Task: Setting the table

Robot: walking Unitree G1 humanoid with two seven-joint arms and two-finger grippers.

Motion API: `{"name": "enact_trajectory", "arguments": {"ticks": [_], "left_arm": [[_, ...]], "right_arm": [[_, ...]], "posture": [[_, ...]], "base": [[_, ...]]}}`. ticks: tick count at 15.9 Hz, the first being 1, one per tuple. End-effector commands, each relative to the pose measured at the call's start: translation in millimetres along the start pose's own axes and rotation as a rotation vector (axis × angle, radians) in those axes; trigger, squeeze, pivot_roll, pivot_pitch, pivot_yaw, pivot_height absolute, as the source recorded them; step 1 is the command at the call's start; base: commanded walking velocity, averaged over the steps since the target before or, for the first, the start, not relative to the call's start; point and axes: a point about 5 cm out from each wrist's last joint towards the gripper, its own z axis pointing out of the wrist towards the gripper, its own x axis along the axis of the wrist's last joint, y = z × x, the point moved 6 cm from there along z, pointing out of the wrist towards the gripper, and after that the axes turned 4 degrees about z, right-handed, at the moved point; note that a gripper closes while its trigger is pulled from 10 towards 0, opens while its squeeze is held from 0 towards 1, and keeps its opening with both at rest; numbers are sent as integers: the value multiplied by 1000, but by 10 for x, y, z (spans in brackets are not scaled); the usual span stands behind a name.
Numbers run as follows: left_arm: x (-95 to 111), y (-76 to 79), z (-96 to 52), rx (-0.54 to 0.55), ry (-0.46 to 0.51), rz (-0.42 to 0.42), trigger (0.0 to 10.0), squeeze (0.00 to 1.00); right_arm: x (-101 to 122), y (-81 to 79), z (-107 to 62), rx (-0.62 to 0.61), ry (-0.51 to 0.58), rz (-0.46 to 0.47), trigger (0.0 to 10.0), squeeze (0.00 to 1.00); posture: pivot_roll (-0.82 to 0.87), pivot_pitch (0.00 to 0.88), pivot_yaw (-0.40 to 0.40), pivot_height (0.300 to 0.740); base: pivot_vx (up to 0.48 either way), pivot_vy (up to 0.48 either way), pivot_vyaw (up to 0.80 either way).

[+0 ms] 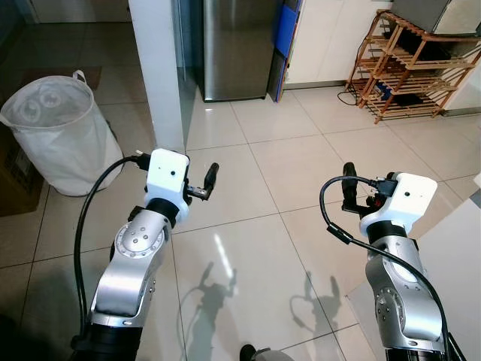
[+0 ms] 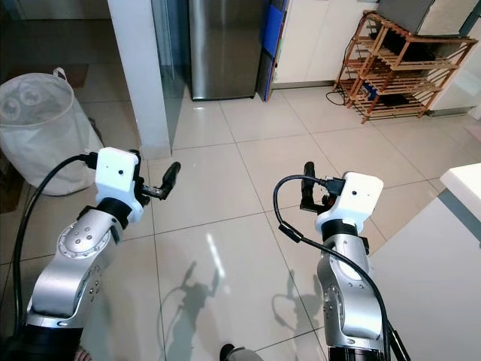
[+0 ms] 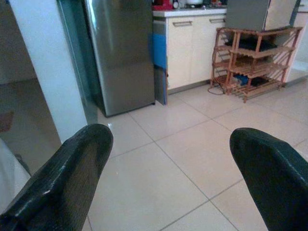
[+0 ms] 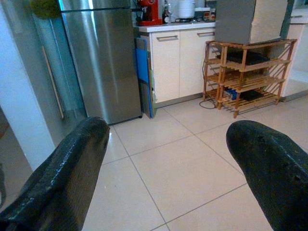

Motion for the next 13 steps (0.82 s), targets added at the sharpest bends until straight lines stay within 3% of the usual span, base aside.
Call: {"name": "enact_trajectory", "arguments": {"ticks": [1,2,8,12,13], "left_arm": [[62,-16,7,9,21,24,10000,0],[64,-27,3,9,17,46,10000,0],[58,8,-3,-2,10,47,10000,0],[25,5,2,1,0,46,10000,0],[66,31,6,-13,19,33,10000,0]], "right_arm": [[64,6,7,-8,17,-1,10000,0],[66,-7,8,-6,16,-2,10000,0],[91,-19,5,-4,19,-14,10000,0],[86,-23,-35,-4,13,-33,10000,0],[66,-25,-55,-5,4,-40,10000,0]], "posture": [[87,28,-39,740],[87,28,-39,740],[82,36,-40,740],[73,41,-43,740],[71,42,-45,740]], "base": [[0,0,-800],[0,0,-800],[0,-480,-800],[0,0,-800],[0,480,-800]]}}
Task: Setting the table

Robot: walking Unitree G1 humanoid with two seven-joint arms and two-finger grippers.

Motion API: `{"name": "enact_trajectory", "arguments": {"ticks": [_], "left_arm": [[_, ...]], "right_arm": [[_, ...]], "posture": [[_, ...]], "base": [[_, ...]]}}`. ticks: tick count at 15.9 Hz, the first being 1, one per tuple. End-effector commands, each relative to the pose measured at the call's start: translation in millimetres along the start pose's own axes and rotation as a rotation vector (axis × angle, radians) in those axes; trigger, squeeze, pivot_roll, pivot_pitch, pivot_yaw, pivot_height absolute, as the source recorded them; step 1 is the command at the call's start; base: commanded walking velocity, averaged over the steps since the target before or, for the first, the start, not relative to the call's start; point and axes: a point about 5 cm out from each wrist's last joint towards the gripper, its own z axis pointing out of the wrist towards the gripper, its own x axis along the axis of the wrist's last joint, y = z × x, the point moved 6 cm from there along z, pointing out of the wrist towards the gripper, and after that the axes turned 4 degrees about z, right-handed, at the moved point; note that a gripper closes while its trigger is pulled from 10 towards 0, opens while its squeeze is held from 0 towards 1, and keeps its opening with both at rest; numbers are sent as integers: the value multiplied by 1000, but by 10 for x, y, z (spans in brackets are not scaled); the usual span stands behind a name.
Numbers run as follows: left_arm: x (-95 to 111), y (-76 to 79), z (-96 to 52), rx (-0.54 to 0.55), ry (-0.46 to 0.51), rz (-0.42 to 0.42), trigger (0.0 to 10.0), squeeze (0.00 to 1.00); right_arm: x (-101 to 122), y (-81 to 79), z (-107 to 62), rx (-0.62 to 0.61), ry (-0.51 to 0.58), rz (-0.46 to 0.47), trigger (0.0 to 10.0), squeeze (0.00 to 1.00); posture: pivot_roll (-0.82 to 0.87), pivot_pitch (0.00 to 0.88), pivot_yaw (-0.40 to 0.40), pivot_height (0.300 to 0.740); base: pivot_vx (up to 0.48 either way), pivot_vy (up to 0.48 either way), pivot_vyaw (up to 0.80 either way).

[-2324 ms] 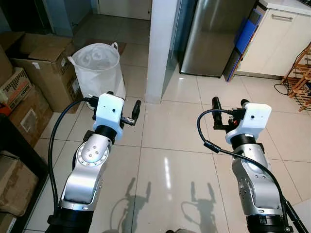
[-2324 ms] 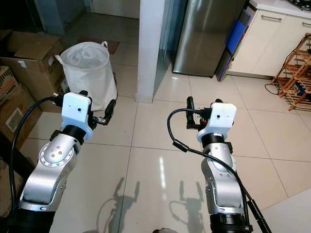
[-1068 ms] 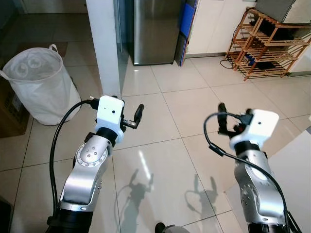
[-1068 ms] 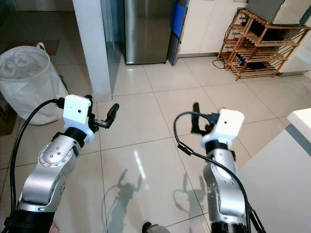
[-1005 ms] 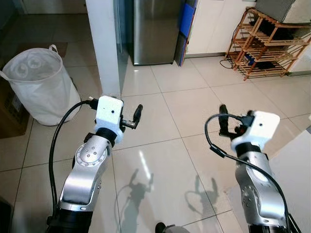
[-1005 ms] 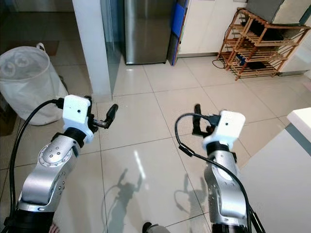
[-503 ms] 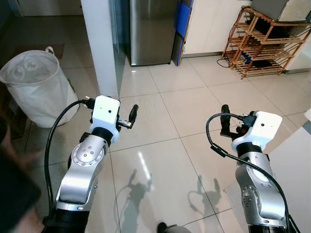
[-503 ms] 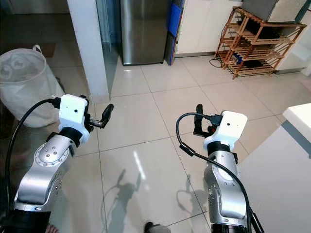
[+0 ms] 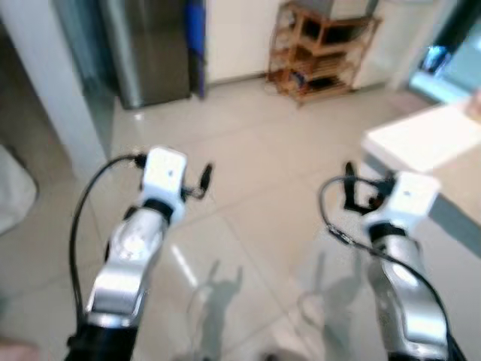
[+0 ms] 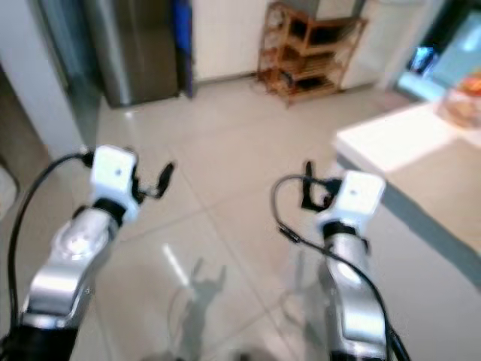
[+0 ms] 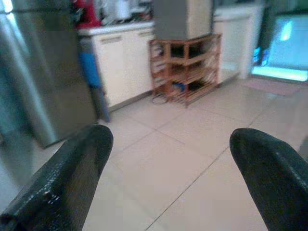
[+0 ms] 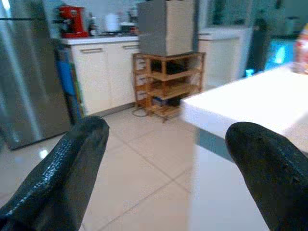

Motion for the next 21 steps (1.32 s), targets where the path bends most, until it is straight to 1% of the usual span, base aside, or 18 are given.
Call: {"name": "enact_trajectory", "arguments": {"ticks": [1,7,9,10,12,14,15,17,19,20,21], "left_arm": [[12,58,8,-21,4,-6,10000,0],[2,38,16,-19,0,16,10000,0],[27,48,41,-24,15,8,10000,0],[38,53,50,-27,19,16,10000,0],[65,87,61,-44,34,41,10000,0],[87,95,71,-37,42,36,10000,0],[88,92,71,-28,42,18,10000,0],[97,85,56,-9,40,-8,10000,0],[132,78,32,-14,51,-16,10000,0],[142,41,27,-11,64,-10,10000,0],[128,25,36,-6,56,-1,10000,0]], "right_arm": [[-17,29,-15,-12,-15,-6,10000,0],[-27,53,-52,-40,-27,-14,10000,0],[-6,69,-57,-50,-25,-20,10000,0],[4,72,-56,-53,-23,-25,10000,0],[27,59,-53,-51,-20,-43,10000,0],[86,21,-45,-43,-3,-54,10000,0],[108,7,-41,-39,2,-59,10000,0],[112,18,-24,-41,-3,-65,10000,0],[125,35,6,-48,-7,-64,10000,0],[142,30,11,-48,-4,-66,10000,0],[145,29,7,-48,-3,-66,10000,0]], "posture": [[71,41,-45,740],[69,38,-44,740],[63,25,-45,740],[63,23,-47,740],[64,16,-50,740],[61,9,-52,740],[63,5,-61,740],[69,3,-71,740],[72,2,-79,740],[65,2,-77,740],[61,2,-73,740]], "base": [[0,480,-800],[0,480,-800],[0,452,-800],[0,0,-800],[0,-480,-800],[0,-480,-800],[0,-480,-800],[0,0,-800],[0,0,-800],[0,461,-800],[0,461,-800]]}}
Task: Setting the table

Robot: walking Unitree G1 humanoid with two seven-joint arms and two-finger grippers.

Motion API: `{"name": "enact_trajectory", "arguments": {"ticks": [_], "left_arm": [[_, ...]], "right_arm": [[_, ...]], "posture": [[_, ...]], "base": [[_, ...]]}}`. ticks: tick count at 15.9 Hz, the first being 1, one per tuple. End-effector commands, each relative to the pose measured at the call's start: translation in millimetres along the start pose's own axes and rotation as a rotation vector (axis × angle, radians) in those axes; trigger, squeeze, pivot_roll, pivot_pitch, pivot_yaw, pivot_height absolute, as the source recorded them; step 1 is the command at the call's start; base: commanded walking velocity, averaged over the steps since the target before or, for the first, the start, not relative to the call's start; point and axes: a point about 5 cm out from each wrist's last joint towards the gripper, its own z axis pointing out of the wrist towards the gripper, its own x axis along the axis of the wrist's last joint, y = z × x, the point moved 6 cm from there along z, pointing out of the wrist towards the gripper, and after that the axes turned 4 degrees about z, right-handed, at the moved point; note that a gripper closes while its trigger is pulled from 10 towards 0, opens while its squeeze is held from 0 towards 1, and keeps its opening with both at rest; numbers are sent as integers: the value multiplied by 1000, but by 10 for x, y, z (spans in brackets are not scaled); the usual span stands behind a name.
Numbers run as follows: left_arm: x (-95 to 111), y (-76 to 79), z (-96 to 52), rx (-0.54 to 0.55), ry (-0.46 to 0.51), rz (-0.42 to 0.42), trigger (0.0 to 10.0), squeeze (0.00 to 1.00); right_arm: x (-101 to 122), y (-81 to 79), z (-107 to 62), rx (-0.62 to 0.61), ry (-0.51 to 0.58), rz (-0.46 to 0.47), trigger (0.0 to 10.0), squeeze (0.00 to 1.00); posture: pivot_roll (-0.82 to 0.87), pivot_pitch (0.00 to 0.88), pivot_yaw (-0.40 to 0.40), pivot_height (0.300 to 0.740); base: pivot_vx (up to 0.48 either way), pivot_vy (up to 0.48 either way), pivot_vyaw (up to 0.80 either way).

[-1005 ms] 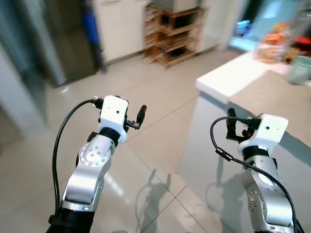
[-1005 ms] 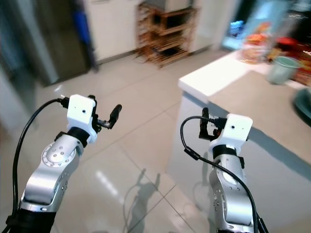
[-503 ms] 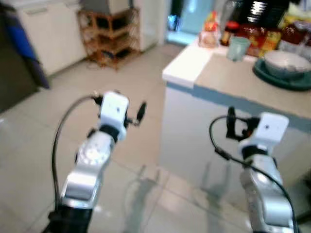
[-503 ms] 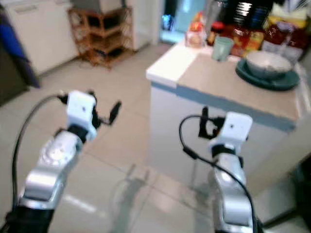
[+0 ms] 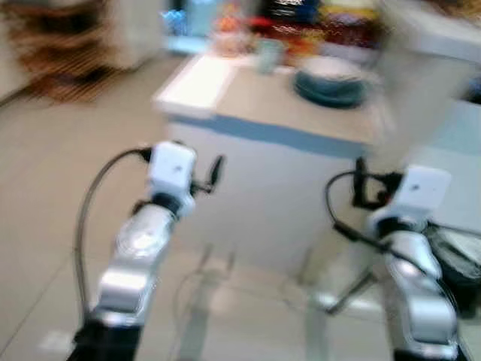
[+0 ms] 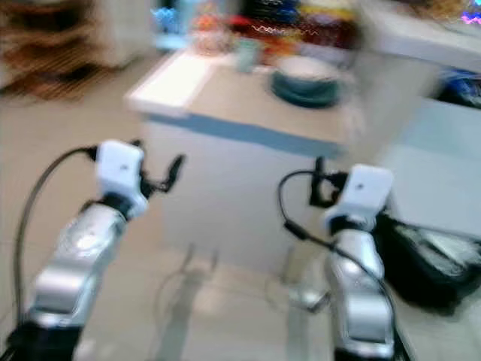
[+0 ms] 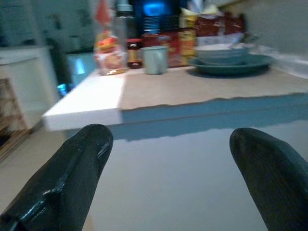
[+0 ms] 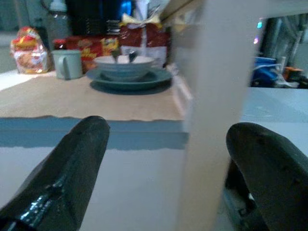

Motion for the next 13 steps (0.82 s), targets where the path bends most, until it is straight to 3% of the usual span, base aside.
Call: {"name": "enact_trajectory", "arguments": {"ticks": [1,4,7,10,13], "left_arm": [[61,23,32,-1,20,-3,10000,0],[128,68,118,-10,30,10,10000,0],[243,76,135,-7,70,66,10000,0],[271,-7,109,32,83,10,10000,0],[301,19,119,13,90,-6,10000,0]], "right_arm": [[41,58,4,-18,7,-15,10000,0],[44,106,-8,-36,4,-15,10000,0],[-36,-83,63,70,-24,-32,10000,0],[-1,-264,122,164,-16,-84,10000,0],[162,-385,173,232,30,-89,10000,0]], "posture": [[58,2,-70,740],[54,7,-59,740],[67,11,-61,740],[71,14,-56,740],[68,14,-55,740]], "base": [[0,465,-800],[0,417,-800],[0,-480,-800],[0,-160,0],[0,0,0]]}}
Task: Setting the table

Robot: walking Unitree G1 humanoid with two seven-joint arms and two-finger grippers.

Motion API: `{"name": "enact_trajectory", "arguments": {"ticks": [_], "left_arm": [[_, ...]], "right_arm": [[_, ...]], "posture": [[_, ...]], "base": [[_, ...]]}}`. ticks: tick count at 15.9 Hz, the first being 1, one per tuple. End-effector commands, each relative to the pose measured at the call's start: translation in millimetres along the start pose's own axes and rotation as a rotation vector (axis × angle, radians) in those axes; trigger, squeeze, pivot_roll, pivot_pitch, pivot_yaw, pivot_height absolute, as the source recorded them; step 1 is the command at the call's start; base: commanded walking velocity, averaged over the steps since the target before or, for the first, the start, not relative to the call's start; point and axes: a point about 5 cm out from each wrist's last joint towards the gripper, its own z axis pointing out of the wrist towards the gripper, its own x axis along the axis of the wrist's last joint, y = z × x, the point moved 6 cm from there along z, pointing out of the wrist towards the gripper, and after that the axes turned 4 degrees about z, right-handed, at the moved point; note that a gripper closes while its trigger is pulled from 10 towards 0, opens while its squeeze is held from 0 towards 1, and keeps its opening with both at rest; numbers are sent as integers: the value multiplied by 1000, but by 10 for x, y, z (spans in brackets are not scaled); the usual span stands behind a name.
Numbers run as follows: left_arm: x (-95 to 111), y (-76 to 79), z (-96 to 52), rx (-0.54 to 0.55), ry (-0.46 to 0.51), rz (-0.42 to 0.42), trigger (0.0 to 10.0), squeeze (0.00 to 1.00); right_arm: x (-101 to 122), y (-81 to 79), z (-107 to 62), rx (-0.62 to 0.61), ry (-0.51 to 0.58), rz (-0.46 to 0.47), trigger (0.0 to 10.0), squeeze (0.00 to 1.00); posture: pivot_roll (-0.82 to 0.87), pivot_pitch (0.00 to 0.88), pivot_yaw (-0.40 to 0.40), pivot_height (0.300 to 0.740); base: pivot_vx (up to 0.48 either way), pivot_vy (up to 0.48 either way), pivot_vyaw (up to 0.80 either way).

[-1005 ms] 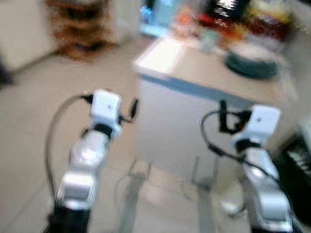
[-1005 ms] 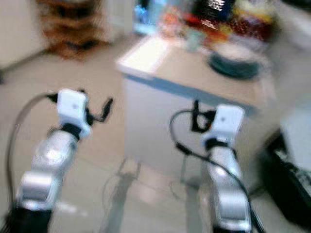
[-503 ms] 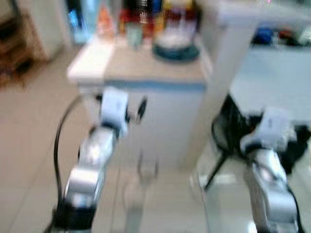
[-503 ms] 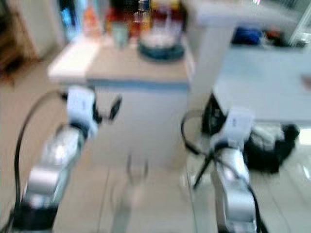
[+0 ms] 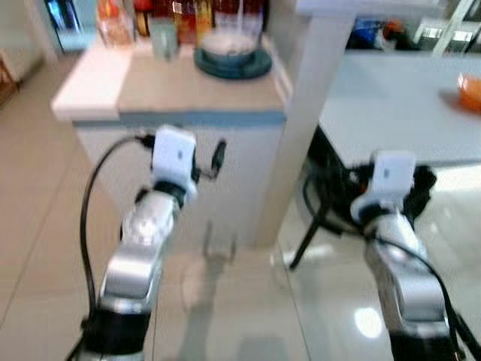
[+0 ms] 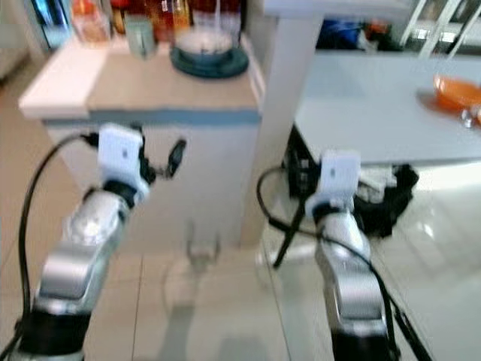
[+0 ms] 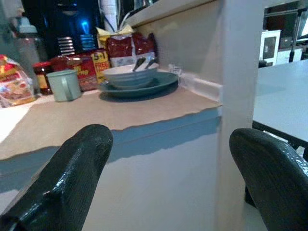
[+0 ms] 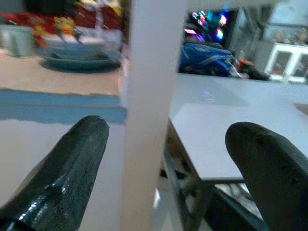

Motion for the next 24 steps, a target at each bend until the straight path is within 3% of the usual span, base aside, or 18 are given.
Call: {"name": "enact_trajectory", "arguments": {"ticks": [1,5,9,11,14,15,19,24], "left_arm": [[72,-23,-13,-8,26,-4,10000,0],[164,4,-10,-32,46,23,10000,0],[193,34,-9,-59,54,22,10000,0],[200,68,-16,-74,55,21,10000,0],[208,101,-6,-89,57,19,10000,0],[209,114,-3,-99,56,22,10000,0],[214,135,3,-110,56,27,10000,0],[207,125,0,-112,53,30,10000,0]], "right_arm": [[185,-90,40,47,54,-16,10000,0],[432,-97,125,57,118,7,10000,0],[434,-14,146,-16,129,-9,10000,0],[444,106,130,-90,144,-16,10000,0],[458,158,112,-105,149,-46,10000,0],[427,197,123,-120,118,2,10000,0],[521,191,165,-96,127,3,10000,0],[438,94,158,-41,101,-9,10000,0]], "posture": [[68,16,-55,740],[69,16,-55,740],[71,16,-54,740],[67,18,-52,740],[63,17,-50,740],[62,17,-48,740],[62,14,-51,740],[66,4,-56,740]], "base": [[319,0,0],[412,0,800],[434,0,800],[429,0,0],[431,0,0],[431,0,0],[434,0,0],[433,0,0]]}}
